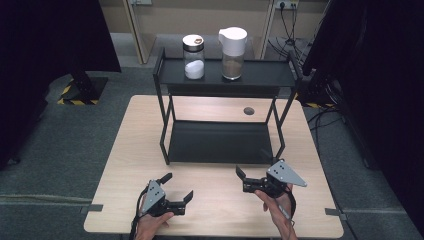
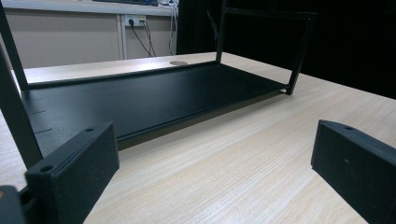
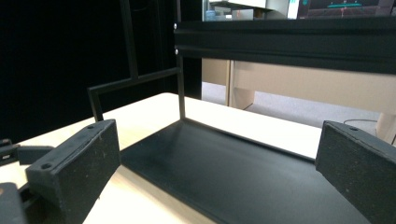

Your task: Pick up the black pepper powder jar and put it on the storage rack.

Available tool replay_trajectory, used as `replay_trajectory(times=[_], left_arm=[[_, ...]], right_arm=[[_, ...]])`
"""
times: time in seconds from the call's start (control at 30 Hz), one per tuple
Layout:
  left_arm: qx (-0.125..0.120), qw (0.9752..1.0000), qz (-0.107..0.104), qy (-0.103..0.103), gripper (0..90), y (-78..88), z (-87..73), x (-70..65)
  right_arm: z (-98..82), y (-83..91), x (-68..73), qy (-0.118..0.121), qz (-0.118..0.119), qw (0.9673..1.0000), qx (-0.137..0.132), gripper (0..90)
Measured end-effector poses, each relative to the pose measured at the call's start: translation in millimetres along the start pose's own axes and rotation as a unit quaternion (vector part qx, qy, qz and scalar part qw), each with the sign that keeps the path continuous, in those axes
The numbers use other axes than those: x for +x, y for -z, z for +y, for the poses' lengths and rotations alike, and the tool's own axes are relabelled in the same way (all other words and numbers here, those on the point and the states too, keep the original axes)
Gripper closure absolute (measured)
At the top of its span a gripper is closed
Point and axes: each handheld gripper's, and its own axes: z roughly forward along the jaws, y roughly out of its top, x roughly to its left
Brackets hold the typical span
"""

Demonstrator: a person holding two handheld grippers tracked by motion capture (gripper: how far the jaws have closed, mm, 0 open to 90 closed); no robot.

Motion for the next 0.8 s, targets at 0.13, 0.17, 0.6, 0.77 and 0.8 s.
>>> replay_trajectory(times=[0.13, 0.17, 0.6, 0.77, 0.8], left_arm=[[-0.001, 1.0, 0.001, 0.001, 0.4, 0.1, -0.1, 0.1], [0.0, 1.0, 0.001, 0.001, 0.4, 0.1, -0.1, 0.2], [-0.003, 0.9999, 0.01, 0.004, 0.4, 0.3, -0.6, 0.7], [-0.004, 0.9999, 0.011, 0.002, 0.4, 0.5, -0.7, 0.0], [-0.004, 0.9999, 0.011, 0.002, 0.4, 0.4, -0.7, -0.1]], right_arm=[[-9.4, 0.9, 0.5, -0.005, 0.001, 1.0, 0.003, 0.4], [-11.8, 1.3, 1.0, -0.007, 0.001, 1.0, 0.004, 0.4], [-32.2, 5.6, 2.1, -0.007, 0.01, 0.9999, 0.001, 0.4], [-35.5, 7.6, 3.4, -0.004, 0.013, 0.9999, 0.005, 0.4], [-36.0, 8.1, 3.4, -0.003, 0.012, 0.9999, 0.006, 0.4]])
